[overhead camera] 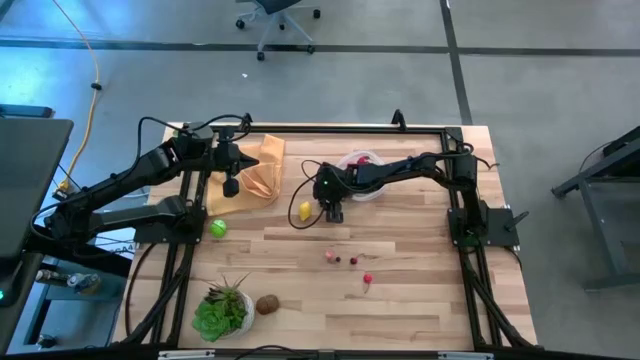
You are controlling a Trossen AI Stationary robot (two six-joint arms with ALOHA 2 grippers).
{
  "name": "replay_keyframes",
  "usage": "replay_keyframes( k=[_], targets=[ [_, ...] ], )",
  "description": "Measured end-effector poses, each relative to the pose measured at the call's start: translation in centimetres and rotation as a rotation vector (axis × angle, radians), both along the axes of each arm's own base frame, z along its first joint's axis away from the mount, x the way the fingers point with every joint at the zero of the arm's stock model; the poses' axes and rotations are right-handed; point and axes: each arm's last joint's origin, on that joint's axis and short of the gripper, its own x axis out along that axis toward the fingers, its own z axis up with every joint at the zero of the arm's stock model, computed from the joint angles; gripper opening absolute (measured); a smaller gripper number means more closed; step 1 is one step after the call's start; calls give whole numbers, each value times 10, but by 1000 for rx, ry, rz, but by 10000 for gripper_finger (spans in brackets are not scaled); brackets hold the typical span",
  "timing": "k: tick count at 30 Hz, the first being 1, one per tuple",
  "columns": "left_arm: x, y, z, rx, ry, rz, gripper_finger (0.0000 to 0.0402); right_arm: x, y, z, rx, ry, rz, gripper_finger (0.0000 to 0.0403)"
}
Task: Pick and placing Produce into tupperware
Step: Put the blackberry into the transparent container
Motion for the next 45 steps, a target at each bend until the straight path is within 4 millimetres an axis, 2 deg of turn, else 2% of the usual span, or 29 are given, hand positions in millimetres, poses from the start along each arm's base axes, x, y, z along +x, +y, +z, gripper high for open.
replay_keyframes(
  k=[10,21,28,32,40,45],
  targets=[
    [0,0,0,0,0,0,3,0,0,0,0,-1,-1,120],
    [0,0,0,0,0,0,3,-1,0,4,1,-10,-7,114],
    [0,0,0,0,0,0,3,-4,4,28,-25,-55,-15,114],
    [0,0,0,0,0,0,3,-11,6,51,-60,-78,-56,114],
    [0,0,0,0,0,0,3,-44,-4,102,-110,-68,-277,114],
    [0,0,0,0,1,0,3,-68,-20,119,-80,-27,-456,114]
  ],
)
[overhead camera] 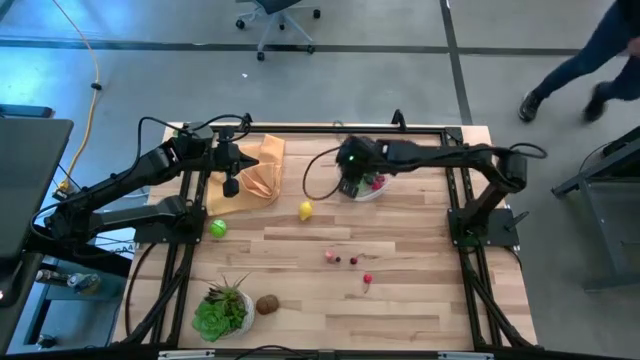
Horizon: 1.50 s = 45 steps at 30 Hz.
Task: Pick and placing Produce into tupperware
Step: Put the blackberry into the transparent container, then put the red cherry into the transparent container
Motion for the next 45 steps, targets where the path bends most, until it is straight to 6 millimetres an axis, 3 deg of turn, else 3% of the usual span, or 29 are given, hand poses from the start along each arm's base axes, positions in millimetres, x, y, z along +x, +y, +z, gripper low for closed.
replay_keyframes(
  k=[6,15,23,35,45],
  targets=[
    [0,0,0,0,0,0,3,-23,-31,-6,129,66,-225,114],
    [0,0,0,0,0,0,3,-24,-60,-37,260,117,-286,114],
    [0,0,0,1,-1,0,3,-16,-67,-60,300,154,-284,114],
    [0,0,0,0,0,-1,3,-14,-68,-63,303,143,-276,115],
    [0,0,0,0,0,0,3,-13,-69,-64,287,143,-253,176]
  ],
)
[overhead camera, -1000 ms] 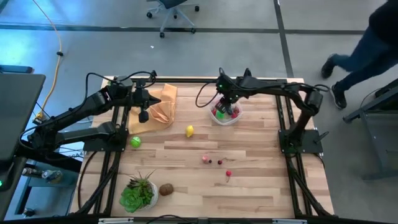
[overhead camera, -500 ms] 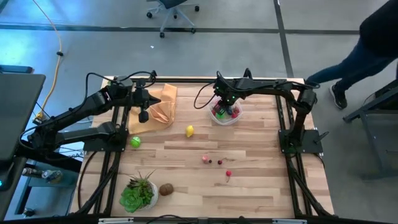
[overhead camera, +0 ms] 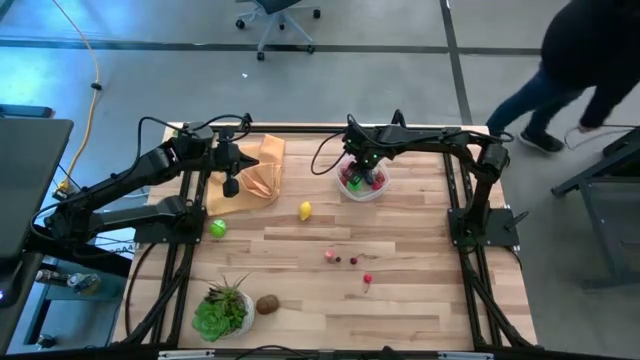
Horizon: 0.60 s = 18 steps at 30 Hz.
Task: Pick and placing Produce into tupperware
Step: Put the red cherry into the transparent container
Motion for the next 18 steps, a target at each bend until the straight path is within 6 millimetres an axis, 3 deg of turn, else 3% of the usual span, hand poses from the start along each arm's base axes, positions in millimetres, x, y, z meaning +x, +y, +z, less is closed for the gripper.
replay_keyframes(
  k=[6,11,18],
  targets=[
    [0,0,0,0,0,0,3,1,-1,2,-8,-20,19,190],
    [0,0,0,0,0,0,3,-2,5,18,-10,-60,32,190],
    [0,0,0,0,0,0,3,0,43,56,-83,-155,82,190]
  ],
)
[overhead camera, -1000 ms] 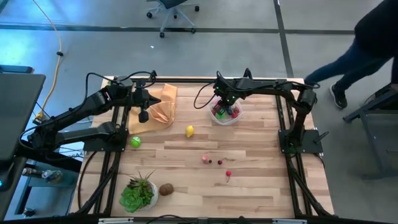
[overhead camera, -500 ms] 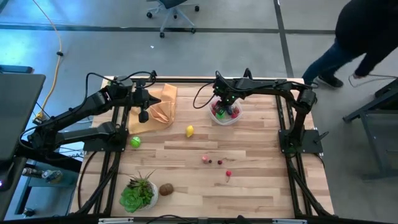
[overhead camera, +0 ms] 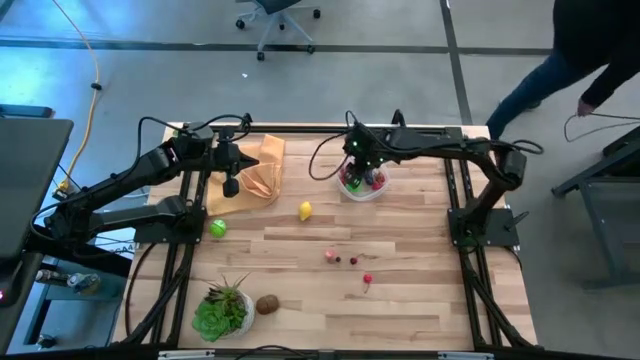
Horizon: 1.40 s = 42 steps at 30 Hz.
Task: Pick and placing Produce into tupperware
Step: Put the red cherry into the transparent container
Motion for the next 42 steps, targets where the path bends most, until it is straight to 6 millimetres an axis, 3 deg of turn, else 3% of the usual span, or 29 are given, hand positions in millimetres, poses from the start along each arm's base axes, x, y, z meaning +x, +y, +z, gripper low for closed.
replay_keyframes(
  k=[7,10,13,18,22,26,32,42],
  targets=[
    [0,0,0,0,0,0,3,6,65,27,-147,-68,66,190],
    [0,0,0,0,0,0,3,5,91,23,-193,-109,97,190],
    [0,0,0,0,0,0,3,-2,111,6,-188,-161,116,190],
    [0,0,0,0,0,0,3,-25,127,-33,-91,-218,134,190],
    [0,0,0,0,0,0,3,-42,139,-51,24,-319,197,190],
    [0,0,0,0,0,0,3,-58,148,-55,76,-397,264,190],
    [0,0,0,0,0,0,3,-79,164,-70,88,-355,346,190],
    [0,0,0,0,0,0,3,-96,212,-78,152,-363,468,190]
  ],
)
